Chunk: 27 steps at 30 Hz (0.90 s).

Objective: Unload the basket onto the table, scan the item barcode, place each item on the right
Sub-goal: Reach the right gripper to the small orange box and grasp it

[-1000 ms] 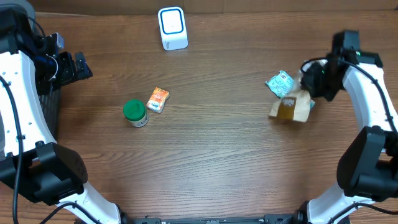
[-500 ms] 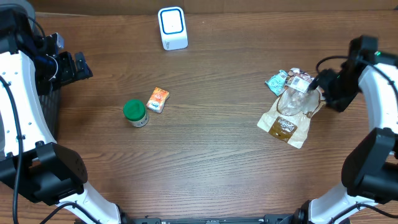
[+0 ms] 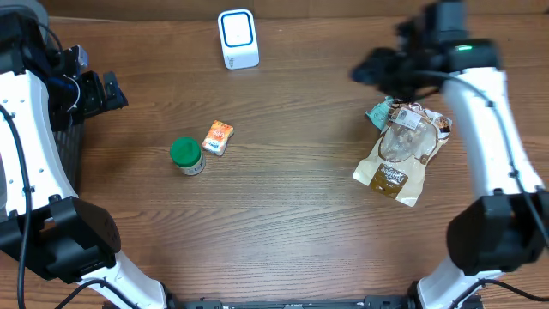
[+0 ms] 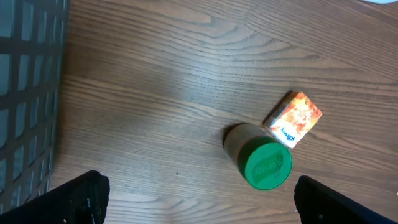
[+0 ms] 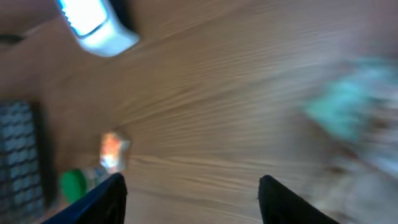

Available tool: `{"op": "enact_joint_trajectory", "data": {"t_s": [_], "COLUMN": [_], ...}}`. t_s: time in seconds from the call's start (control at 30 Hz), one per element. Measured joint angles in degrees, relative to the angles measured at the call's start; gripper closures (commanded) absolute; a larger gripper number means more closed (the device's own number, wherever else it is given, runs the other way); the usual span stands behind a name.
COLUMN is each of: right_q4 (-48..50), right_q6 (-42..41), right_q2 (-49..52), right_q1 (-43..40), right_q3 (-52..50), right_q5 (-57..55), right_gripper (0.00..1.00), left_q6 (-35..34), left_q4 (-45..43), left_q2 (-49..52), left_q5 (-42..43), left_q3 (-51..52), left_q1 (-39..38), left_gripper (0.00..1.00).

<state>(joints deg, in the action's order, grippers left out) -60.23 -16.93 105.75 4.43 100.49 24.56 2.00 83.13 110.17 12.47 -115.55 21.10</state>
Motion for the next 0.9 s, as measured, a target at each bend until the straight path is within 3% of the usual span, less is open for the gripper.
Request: {"op": "enact_joint_trajectory", "data": {"t_s": [0.23, 0.43, 0.5, 0.9], "right_q4": [16.74, 23.85, 25.7, 35.19], "right_q6": [-12.39, -22.64, -25.86, -35.87], "right_q2": [3.23, 9.68, 11.8, 19.32], "right_q1": [15.98, 26.25, 29.03, 36.72], "right_q3": [-7.1, -8.04, -8.04, -8.15], "right_q5": [-0.76, -5.35, -6.58, -10.54], "right_gripper": [0.4, 0.41, 0.46, 0.56], "left_q6": [-0.11, -0.11, -0.11, -0.11], "left_q4": [-0.02, -0.02, -0.02, -0.02], "left_q2": [0.0, 0.0, 0.0, 0.0], "left_q5": [0.0, -0.02, -0.02, -0.02], "left_q3": [0.0, 0.0, 0.0, 0.0], "left_q1": [0.0, 0.0, 0.0, 0.0], "left_gripper": [0.01, 0.0, 0.0, 0.0]}}
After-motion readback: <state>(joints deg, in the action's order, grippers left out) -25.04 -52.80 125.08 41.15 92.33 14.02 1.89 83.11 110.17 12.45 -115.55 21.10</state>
